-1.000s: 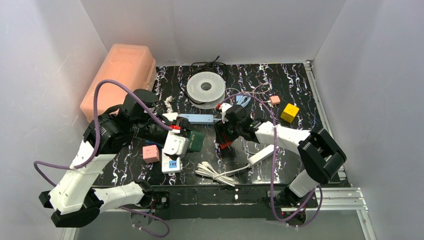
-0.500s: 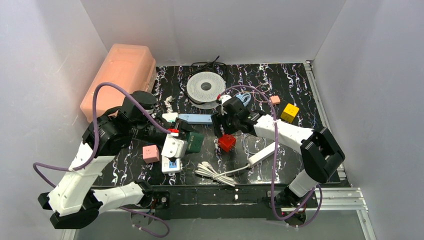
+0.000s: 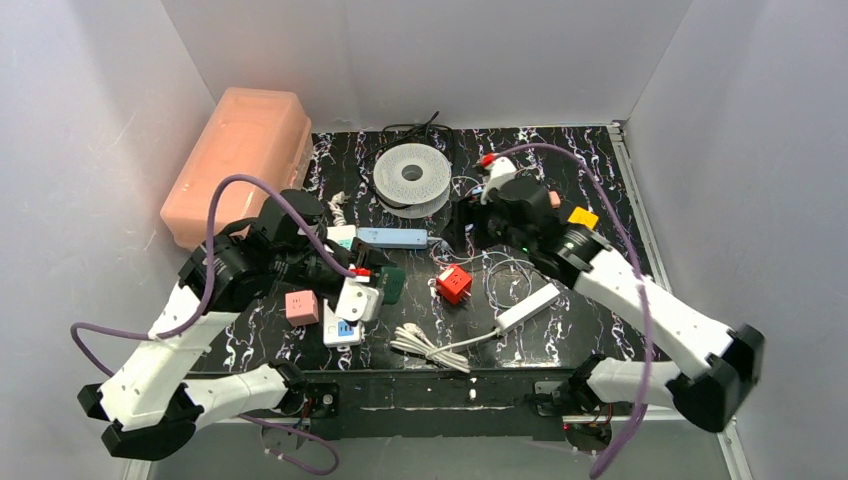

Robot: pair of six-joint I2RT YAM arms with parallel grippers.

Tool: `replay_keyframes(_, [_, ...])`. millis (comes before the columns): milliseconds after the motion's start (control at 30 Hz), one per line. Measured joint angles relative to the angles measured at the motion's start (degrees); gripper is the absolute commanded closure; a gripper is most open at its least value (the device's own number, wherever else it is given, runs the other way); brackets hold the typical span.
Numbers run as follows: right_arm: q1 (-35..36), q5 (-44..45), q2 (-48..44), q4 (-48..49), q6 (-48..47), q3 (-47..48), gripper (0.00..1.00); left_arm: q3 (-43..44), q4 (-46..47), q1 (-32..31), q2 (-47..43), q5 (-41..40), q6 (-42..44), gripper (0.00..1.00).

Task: Pull the plug off the socket
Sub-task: Place the plug at the center of the board, then remove the plug from the socket.

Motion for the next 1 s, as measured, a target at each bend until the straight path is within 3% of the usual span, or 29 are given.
replay_keyframes(167, [0.0,-3.7,-12.6,1.2,3.2,-3.6,0.16,-3.8,2.3,0.0,1.2,-5.9,1.8,1.00])
replay_keyframes(300, [0.0,-9.0,-16.5,4.1,6.2,-5.1,0.14,-7.8,5.6,0.0,2.9,-10.3,3.2,1.00])
replay_keyframes(600, [1.2,-18.1,-14.7,13.7,9.5,-7.6,0.11,-9.6,14.6,0.0,6.1,-19.3,4.7,1.00])
replay_keyframes(1000, [5.0,-19.7,-8.2,25.2,10.1,-8.0,0.10,-10.1,21.5,0.0,6.8,-22.2,0.3,1.00])
